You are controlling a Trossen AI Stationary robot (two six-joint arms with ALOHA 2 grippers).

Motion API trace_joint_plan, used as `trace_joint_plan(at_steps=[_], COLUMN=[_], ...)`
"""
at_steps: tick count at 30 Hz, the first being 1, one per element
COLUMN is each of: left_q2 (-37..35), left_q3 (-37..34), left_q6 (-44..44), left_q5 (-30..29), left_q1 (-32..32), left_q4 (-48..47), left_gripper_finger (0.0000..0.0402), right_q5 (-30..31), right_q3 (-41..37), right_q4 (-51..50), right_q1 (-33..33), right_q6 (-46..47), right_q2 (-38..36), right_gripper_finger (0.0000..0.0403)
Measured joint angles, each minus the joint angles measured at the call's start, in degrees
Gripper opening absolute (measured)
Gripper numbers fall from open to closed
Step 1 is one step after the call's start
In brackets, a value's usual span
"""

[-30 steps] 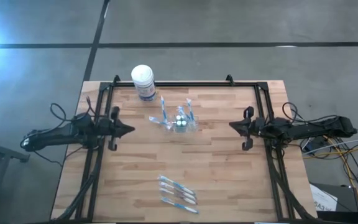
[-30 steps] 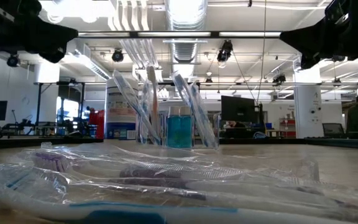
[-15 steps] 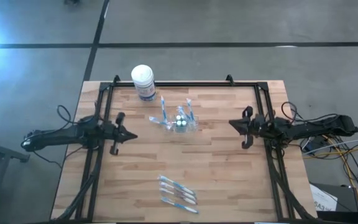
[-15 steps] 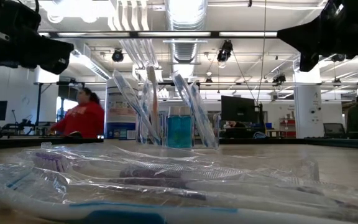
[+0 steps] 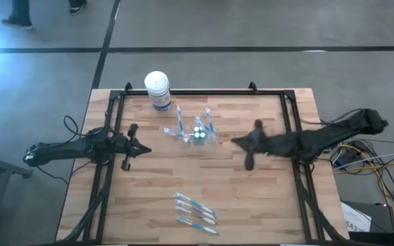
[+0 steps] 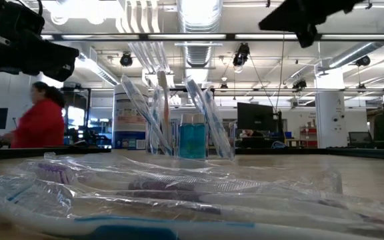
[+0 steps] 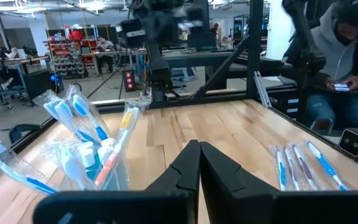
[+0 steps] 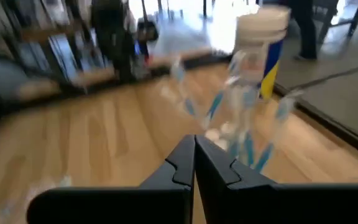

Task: Pick & Place toothbrushing station
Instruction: Put the blue toothbrush in the transparent organizer

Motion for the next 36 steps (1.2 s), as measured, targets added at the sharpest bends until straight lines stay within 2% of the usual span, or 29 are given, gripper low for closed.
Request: trace_joint_plan(at_steps=[4, 13, 15, 17, 20, 23, 30, 36], left_q2=[0.0, 0.0, 0.0, 0.0, 0.0, 0.0, 0.0, 0.0], left_q3=[0.0, 0.0, 0.0, 0.0, 0.0, 0.0, 0.0, 0.0], left_q6=[0.0, -3.2, -4.1, -4.8, -5.0, -5.0, -5.7, -6.5], left_q5=[0.0, 0.4, 0.5, 0.6, 0.6, 0.6, 0.6, 0.8], left_q1=[0.0, 0.0, 0.0, 0.0, 0.0, 0.0, 0.0, 0.0], left_q4=[0.0, -0.1, 0.0, -0.1, 0.0, 0.0, -0.1, -0.2], left_gripper_finger=[0.0016, 0.0016, 0.0016, 0.0016, 0.0016, 0.0016, 0.0016, 0.0016], right_q5=[5.0, 4.7, 1.4, -4.5, -13.9, -19.5, -19.4, -21.0], right_q3=[11.0, 33.7, 38.1, 41.9, 46.2, 49.9, 56.7, 58.3], right_q4=[-6.1, -20.4, -24.6, -27.1, -27.5, -27.5, -30.1, -30.8], right_q1=[5.3, 10.2, 10.3, 10.0, 9.6, 9.4, 8.9, 8.6], right_q6=[0.9, 10.8, 15.6, 18.7, 20.1, 22.0, 22.3, 23.6], right_q2=[14.1, 37.7, 41.9, 45.6, 50.5, 55.2, 62.1, 63.8], right_gripper_finger=[0.0008, 0.0008, 0.0008, 0.0008, 0.0008, 0.0008, 0.0014, 0.0073])
